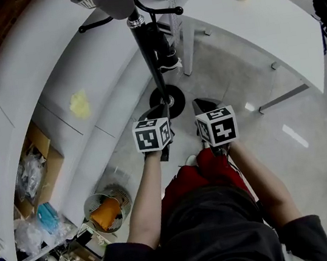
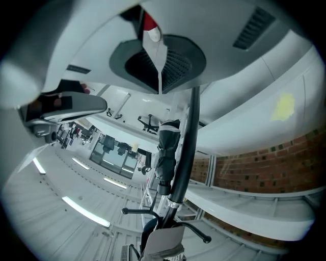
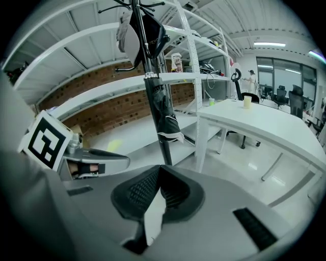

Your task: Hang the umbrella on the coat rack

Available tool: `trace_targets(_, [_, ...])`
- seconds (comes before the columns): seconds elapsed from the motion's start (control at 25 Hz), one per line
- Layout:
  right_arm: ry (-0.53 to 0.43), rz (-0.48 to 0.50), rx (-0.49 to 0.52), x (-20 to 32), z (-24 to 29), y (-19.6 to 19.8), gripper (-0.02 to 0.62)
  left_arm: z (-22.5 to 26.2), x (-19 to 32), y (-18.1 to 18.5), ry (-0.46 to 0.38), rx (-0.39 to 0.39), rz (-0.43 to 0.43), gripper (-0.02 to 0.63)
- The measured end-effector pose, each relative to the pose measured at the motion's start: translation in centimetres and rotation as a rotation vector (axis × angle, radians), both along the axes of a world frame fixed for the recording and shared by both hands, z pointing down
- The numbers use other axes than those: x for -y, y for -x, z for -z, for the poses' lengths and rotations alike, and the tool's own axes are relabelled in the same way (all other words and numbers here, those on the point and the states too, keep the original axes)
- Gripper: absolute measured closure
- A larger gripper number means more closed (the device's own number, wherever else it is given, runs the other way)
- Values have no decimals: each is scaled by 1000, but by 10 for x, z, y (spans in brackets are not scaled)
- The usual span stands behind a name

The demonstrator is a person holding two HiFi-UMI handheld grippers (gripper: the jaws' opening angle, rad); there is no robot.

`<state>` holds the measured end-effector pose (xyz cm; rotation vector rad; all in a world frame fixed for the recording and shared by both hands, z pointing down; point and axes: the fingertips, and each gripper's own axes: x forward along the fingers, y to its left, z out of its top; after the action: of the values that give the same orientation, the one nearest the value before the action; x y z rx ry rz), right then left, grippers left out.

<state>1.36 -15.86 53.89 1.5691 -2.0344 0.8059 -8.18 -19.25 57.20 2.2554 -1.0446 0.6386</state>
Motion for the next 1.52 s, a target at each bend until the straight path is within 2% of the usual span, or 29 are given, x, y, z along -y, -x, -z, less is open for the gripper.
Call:
trace_targets(0.12, [-14, 2, 18, -8, 4, 4, 577, 11, -13, 0, -23, -25, -15, 594])
trace_targets(0.36, [-54, 5, 30, -20, 12, 8, 577, 33, -39, -6, -71, -62, -68, 595])
trace_targets(0.56, [-106, 7, 58, -28, 28, 11, 578, 52, -49, -6, -118, -75, -74, 595])
trace_targets(1.24, [-315, 6, 118, -48, 105, 14, 578, 143, -58, 19, -300, -204, -18, 595])
trace_targets(1.52, [-409, 8, 143, -56, 139, 10, 578, 171, -63, 32, -359, -215, -8, 595])
